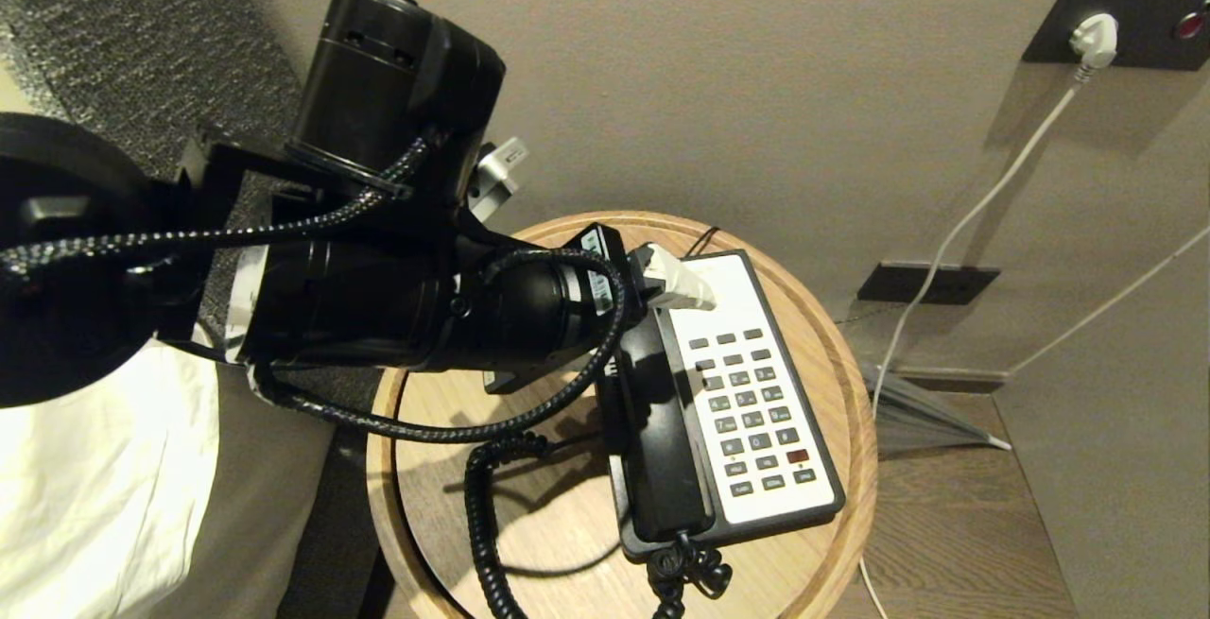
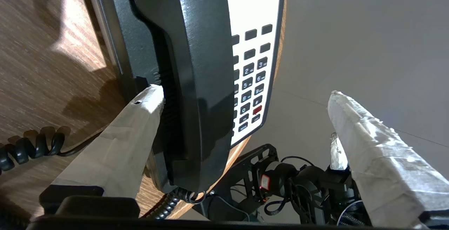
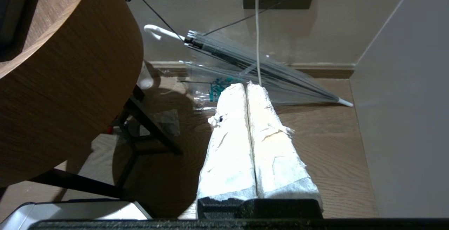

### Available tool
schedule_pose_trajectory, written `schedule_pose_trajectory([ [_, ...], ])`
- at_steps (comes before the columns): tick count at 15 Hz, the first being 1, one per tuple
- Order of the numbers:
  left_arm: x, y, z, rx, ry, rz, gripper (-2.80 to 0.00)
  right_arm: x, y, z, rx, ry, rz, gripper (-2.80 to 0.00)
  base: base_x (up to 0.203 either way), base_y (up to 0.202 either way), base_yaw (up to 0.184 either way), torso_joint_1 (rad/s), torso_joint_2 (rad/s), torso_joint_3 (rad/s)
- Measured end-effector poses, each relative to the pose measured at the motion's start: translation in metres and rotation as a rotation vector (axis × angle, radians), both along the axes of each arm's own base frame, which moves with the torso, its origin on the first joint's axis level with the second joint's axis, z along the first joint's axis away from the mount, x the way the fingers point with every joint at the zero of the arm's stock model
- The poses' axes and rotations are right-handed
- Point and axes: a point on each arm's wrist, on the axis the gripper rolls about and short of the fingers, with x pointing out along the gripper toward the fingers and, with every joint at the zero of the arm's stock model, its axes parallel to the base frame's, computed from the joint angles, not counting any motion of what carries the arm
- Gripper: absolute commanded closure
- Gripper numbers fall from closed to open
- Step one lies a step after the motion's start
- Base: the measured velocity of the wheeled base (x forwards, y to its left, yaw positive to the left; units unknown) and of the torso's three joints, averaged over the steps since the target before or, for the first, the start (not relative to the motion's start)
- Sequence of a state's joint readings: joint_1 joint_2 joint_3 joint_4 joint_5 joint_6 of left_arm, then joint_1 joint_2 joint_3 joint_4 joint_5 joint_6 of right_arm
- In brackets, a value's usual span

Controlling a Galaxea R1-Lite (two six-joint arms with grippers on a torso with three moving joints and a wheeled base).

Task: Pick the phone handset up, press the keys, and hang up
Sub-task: Pick up the desk phone handset

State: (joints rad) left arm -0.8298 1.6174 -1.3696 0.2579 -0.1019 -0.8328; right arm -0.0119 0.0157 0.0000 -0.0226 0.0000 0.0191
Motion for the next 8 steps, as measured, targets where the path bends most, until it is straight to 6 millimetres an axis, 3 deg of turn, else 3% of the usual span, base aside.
schedule_pose_trajectory([
  [8,0.014,-0.008,-0.023,0.002,0.021,0.016,-2.8,0.0,0.0,0.0,0.0,0.0,0.0,0.0,0.0,0.0,0.0,0.0,0.0,0.0],
])
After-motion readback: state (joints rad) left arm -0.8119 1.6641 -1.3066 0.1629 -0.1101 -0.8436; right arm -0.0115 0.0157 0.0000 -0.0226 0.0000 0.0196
